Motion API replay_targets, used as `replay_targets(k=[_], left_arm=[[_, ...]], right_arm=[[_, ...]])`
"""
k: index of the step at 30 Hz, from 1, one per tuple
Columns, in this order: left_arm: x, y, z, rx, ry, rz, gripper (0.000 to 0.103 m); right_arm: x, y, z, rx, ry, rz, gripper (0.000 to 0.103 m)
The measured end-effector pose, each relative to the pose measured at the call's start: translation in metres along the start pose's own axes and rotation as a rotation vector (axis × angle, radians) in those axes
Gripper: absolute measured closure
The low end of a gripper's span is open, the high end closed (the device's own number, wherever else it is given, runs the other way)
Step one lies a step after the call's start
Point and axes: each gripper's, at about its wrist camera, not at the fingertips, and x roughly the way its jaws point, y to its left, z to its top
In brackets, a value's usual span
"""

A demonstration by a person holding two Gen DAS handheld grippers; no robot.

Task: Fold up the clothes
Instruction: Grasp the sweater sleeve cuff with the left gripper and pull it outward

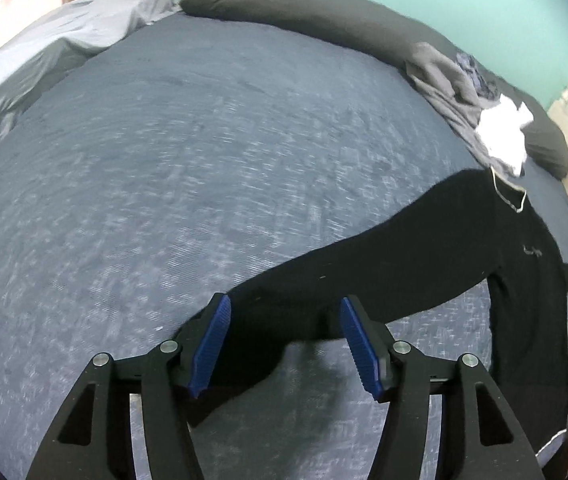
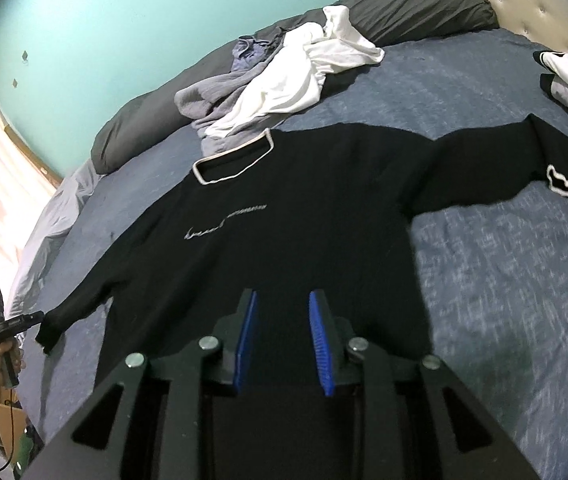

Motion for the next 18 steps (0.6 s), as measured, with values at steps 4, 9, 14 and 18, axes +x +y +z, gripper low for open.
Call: replay_targets(k=[4, 9, 14, 18], left_arm=[[-0.014, 0.019, -0.004, -0.033, -0.03, 0.007, 0.037], [-0.021, 0.037, -0.016, -0.053, -0.028, 0.012, 0.036], [-0.019, 0.057, -0.031, -0.116, -0.027, 0.007, 0.035], [-0.012, 0.071, -0.04, -0.154, -0.011, -0.004, 0.035]], right_arm=[[-0.002, 0.009, -0.01, -0.001, 0.011, 0.0, 0.075], [-0.007, 0.017, -0.017, -0.002, 0.009, 0.006, 0.075], [-0.01, 0.025, -0.02, -0.012, 0.011, 0.01, 0.075], [-0.012, 0.028, -0.022, -0.018, 0.014, 0.011, 0.075]])
